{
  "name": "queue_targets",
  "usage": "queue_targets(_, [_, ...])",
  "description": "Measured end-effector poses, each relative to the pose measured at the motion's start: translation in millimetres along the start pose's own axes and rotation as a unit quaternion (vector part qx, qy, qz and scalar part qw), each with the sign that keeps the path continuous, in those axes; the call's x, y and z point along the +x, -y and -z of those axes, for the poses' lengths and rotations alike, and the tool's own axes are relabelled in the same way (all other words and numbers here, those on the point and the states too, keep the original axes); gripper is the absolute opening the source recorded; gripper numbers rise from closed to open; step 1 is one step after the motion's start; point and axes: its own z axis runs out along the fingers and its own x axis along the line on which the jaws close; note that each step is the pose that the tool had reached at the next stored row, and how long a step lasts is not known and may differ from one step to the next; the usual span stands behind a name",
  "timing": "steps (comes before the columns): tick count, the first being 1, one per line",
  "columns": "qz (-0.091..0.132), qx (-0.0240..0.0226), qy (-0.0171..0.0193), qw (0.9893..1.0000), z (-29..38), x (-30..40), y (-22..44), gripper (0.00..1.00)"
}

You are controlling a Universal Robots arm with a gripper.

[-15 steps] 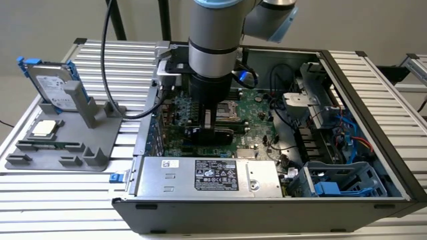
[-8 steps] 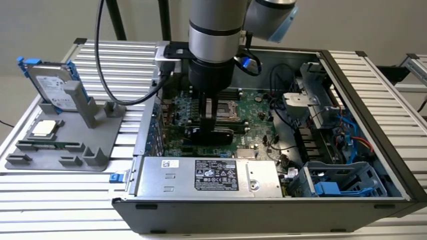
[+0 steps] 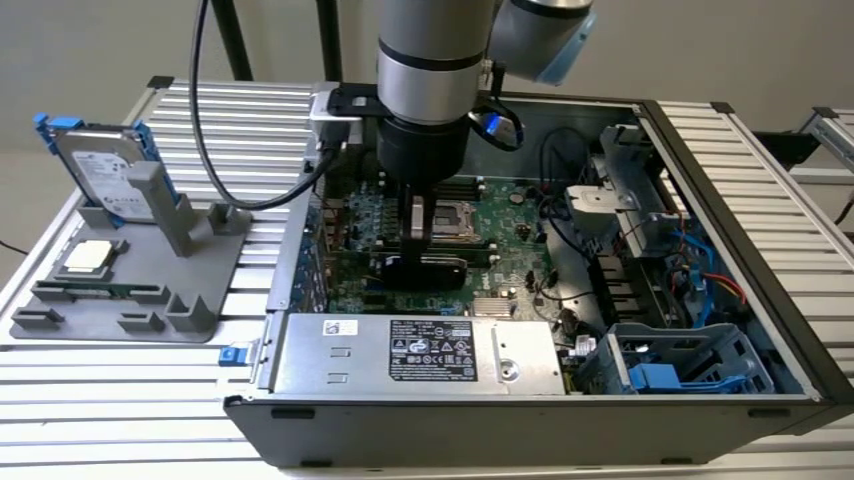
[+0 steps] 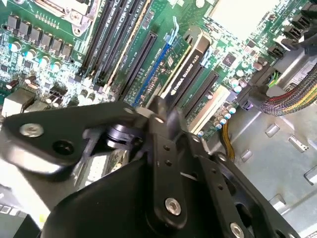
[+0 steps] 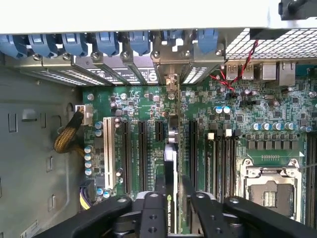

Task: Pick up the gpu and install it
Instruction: 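Press down on the gpu until it lock into place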

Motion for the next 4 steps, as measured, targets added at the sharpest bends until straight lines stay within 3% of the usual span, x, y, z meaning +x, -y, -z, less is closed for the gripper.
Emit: queue_targets(4, [0.000,0.0000,-0.0003,1.0000,0.0,0.0,-0.1,0.00])
